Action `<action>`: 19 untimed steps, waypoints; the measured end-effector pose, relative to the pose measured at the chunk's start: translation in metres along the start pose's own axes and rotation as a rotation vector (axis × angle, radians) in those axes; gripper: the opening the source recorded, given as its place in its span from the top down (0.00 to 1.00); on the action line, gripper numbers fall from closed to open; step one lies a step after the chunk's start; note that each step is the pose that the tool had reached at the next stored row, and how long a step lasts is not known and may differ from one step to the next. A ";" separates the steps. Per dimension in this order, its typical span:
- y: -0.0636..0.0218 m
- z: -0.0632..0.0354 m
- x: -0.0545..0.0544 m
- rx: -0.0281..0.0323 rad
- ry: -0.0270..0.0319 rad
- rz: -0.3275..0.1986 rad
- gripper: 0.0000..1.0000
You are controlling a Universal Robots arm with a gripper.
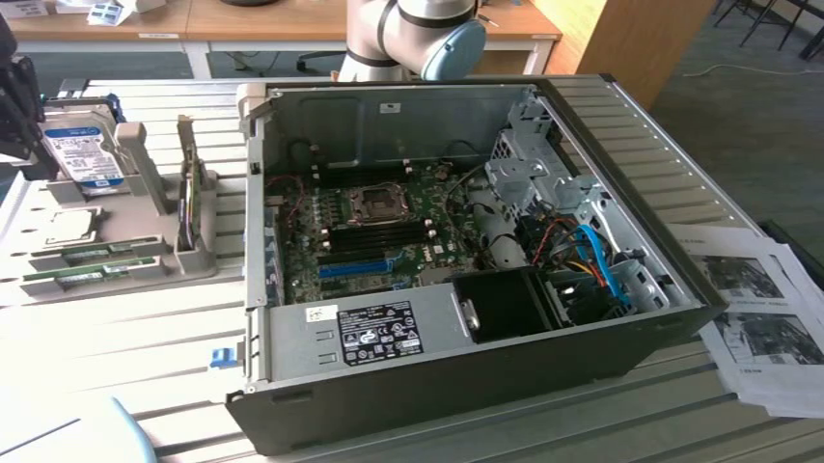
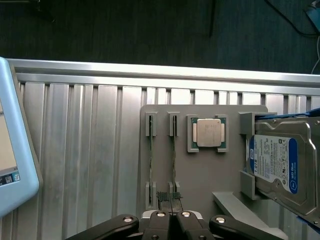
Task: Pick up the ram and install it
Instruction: 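Pick up the ram and move it above insertion slot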
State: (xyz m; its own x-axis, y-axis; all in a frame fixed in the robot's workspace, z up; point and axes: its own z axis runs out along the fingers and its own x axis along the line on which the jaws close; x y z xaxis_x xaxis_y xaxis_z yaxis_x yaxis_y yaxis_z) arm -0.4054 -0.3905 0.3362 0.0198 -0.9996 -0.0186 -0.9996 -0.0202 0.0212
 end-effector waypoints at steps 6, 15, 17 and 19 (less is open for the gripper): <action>-0.0001 0.0041 0.000 0.0000 0.0000 0.000 0.91; -0.0002 0.0099 0.000 0.0000 0.0000 0.000 0.91; -0.0002 0.0112 0.000 0.0000 0.0000 0.000 0.91; -0.0003 0.0125 0.000 0.0000 -0.0001 0.000 0.91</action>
State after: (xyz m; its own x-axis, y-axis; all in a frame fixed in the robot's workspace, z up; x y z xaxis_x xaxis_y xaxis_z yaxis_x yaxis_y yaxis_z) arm -0.4054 -0.3905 0.3237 0.0198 -0.9996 -0.0186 -0.9996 -0.0202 0.0212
